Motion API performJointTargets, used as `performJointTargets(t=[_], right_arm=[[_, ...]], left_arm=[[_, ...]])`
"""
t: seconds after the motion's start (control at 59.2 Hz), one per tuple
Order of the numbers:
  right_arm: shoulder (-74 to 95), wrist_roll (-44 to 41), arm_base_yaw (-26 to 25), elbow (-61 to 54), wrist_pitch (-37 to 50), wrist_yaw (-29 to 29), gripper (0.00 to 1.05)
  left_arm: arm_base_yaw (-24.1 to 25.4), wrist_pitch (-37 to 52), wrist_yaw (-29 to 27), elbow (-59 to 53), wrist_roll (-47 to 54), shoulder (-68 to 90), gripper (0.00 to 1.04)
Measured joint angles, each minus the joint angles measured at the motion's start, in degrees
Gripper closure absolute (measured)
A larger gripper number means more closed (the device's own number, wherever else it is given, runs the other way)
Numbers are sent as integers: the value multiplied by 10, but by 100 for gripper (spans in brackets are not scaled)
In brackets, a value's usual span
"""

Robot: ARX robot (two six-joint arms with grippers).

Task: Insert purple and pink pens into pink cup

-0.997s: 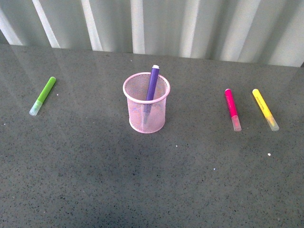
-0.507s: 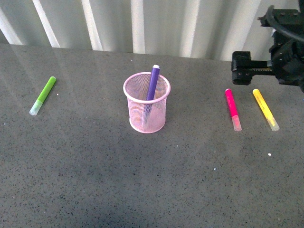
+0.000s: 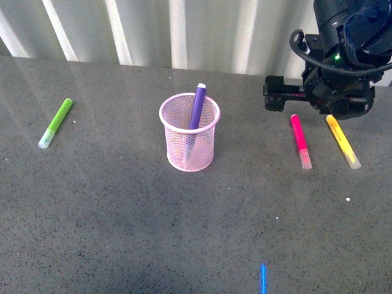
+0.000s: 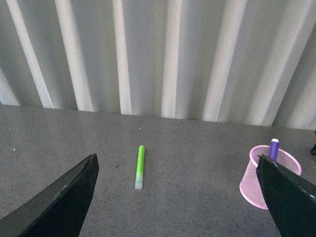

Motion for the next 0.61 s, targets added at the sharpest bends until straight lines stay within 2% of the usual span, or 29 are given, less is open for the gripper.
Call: performJointTargets(t=[0.608], right_arm=[[59,35,3,40,-6,-23,7]], left_arm=[[0,0,0,0,0,0,7]])
